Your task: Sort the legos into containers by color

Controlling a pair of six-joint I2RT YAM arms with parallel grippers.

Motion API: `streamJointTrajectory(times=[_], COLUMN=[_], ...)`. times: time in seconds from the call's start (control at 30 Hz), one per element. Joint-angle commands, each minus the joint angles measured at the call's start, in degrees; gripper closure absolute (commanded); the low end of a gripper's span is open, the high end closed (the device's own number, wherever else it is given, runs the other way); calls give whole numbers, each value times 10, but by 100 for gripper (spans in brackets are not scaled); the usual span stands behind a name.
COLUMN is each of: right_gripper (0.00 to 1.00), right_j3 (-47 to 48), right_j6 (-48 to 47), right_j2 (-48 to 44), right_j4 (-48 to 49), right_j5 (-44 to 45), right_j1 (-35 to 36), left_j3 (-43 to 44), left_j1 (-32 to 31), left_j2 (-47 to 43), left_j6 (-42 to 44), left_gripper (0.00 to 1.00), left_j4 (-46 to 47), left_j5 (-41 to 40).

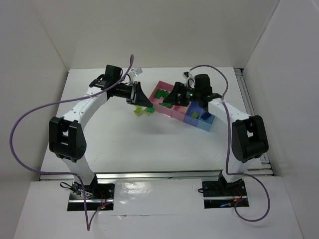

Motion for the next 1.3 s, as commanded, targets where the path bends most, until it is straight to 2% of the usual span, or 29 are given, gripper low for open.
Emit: streamJointTrajectory(times=[0.0,0.03,0.17,0.37,0.5,0.53,0.67,0.77,0.9,1.07,1.2,1.27], right_gripper=[20,15,10,14,23,30,41,42,49,68,71,71], right_j3=[-27,-27,-9,58,63,63,69,88,88,82,77,87], right_j6=[29,22,2,-62,-62,-57,-52,-75,-76,-76,-100,-128], right_j2=[-19,-13,4,34,48,48,53,59,59,59,54,49], right_j4=[173,165,152,60,61,69,72,41,45,45,11,-60], right_j5=[-231,-277,-315,-344,-354,-354,-367,-375,-381,-375,-346,-285], right_j1=[4,15,29,47,52,52,64,70,70,70,70,70], left_j3=[19,19,19,14,14,14,14,14,14,20,25,43], left_j1=[2,2,2,2,2,2,2,2,2,2,7,7], left_j2=[13,19,19,14,14,14,14,14,14,19,30,40], left_j6=[-9,-14,-9,-4,-4,-4,-4,-4,-4,-4,-30,-60], left_gripper=[100,100,100,100,100,100,100,100,100,100,100,100], left_j4=[19,25,31,31,31,31,31,31,31,31,64,86], left_j5=[75,86,99,104,104,110,110,110,110,103,97,97])
